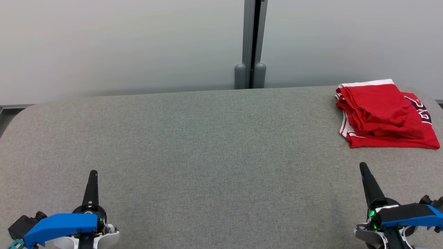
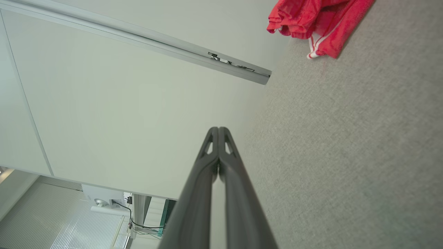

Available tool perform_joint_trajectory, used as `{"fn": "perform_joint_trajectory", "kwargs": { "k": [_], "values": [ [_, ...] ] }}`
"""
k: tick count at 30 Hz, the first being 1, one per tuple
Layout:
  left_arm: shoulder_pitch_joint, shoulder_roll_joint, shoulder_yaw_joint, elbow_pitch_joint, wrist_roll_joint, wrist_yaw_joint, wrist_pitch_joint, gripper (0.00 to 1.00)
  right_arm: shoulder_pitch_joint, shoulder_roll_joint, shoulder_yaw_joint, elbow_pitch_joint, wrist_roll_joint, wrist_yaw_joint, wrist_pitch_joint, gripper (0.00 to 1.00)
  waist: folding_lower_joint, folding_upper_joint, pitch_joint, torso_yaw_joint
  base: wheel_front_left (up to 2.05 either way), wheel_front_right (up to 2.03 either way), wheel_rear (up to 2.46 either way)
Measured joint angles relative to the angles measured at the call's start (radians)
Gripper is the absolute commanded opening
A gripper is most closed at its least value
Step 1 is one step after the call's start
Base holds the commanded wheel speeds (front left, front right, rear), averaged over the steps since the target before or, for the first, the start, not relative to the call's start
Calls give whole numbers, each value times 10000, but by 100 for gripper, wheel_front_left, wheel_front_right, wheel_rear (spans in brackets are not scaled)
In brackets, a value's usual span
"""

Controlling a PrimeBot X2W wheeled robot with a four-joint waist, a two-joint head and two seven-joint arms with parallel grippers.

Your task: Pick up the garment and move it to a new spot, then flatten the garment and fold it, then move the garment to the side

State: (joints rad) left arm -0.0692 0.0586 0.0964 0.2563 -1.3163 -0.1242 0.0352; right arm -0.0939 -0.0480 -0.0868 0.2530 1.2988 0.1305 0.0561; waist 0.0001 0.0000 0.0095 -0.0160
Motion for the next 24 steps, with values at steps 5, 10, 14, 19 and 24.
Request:
{"fn": "perform_joint_trajectory", "kwargs": {
  "k": [5,10,14,19,24],
  "values": [
    [-59,-8,25,-8,-403,0,123,0,-17,0,-35,-10,441,0,75,0,0,0,-8,19,0,0,0],
    [-116,-17,58,-23,-803,0,226,0,-30,0,-75,-15,842,0,146,0,0,0,-16,39,0,0,0],
    [-153,-21,82,-36,-1108,-2,307,0,-39,-2,-102,-23,1174,0,217,0,0,0,-22,55,0,0,0],
    [-173,-31,105,-42,-1471,-2,414,0,-44,-2,-134,-33,1561,0,297,0,0,0,-30,74,0,0,0],
    [-199,-40,127,-50,-1829,-15,502,0,-49,-2,-167,-46,1925,0,328,0,0,0,-38,94,0,0,0]
  ]
}}
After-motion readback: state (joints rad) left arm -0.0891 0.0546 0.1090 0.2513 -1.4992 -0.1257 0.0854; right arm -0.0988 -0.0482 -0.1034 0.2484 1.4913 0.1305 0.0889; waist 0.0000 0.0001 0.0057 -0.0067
